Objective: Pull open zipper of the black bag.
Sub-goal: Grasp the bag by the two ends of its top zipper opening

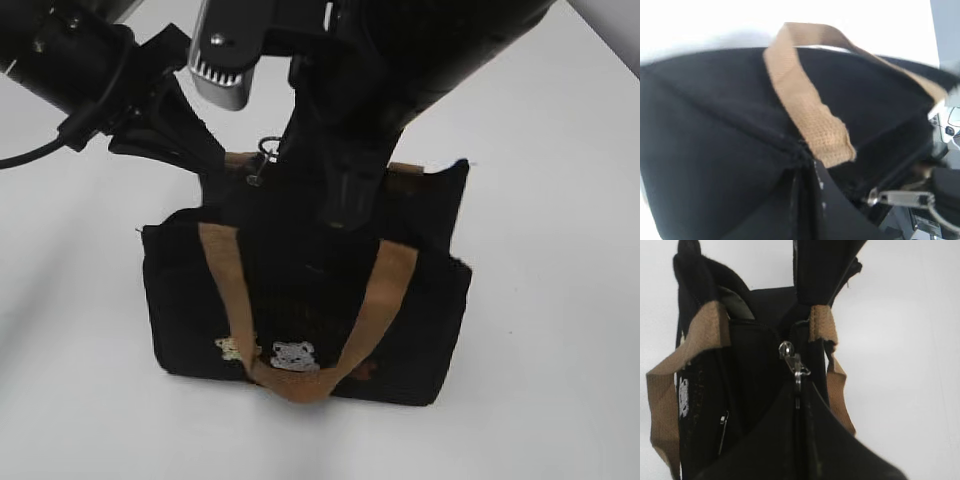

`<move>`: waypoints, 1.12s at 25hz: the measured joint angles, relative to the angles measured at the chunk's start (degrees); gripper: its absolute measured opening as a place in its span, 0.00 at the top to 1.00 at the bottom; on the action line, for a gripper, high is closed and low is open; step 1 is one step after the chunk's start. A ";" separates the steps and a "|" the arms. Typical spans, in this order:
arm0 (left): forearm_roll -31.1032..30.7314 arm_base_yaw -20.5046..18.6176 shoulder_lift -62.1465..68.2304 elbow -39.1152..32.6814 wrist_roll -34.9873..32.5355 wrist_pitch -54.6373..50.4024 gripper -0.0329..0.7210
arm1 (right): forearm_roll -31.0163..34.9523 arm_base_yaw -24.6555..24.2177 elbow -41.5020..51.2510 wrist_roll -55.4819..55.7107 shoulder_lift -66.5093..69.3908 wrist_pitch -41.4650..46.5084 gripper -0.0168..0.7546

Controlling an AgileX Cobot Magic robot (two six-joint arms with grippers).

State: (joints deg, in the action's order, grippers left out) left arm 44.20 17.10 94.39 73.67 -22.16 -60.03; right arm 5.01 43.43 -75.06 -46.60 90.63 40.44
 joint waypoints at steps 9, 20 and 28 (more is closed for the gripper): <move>-1.07 -0.07 0.00 0.00 0.47 -0.14 0.96 | -0.67 -0.88 0.00 3.38 -0.72 4.75 0.98; -0.97 -0.07 0.00 0.00 0.47 0.09 0.96 | -0.36 -11.84 0.00 10.83 -5.81 16.75 0.98; -2.47 -0.24 0.00 0.00 0.47 -0.02 0.96 | -1.28 -21.61 0.00 14.57 -8.88 24.69 0.98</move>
State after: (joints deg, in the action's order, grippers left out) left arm 41.73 16.86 94.39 73.67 -21.70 -60.05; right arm 3.73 21.83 -75.06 -32.04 81.74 65.13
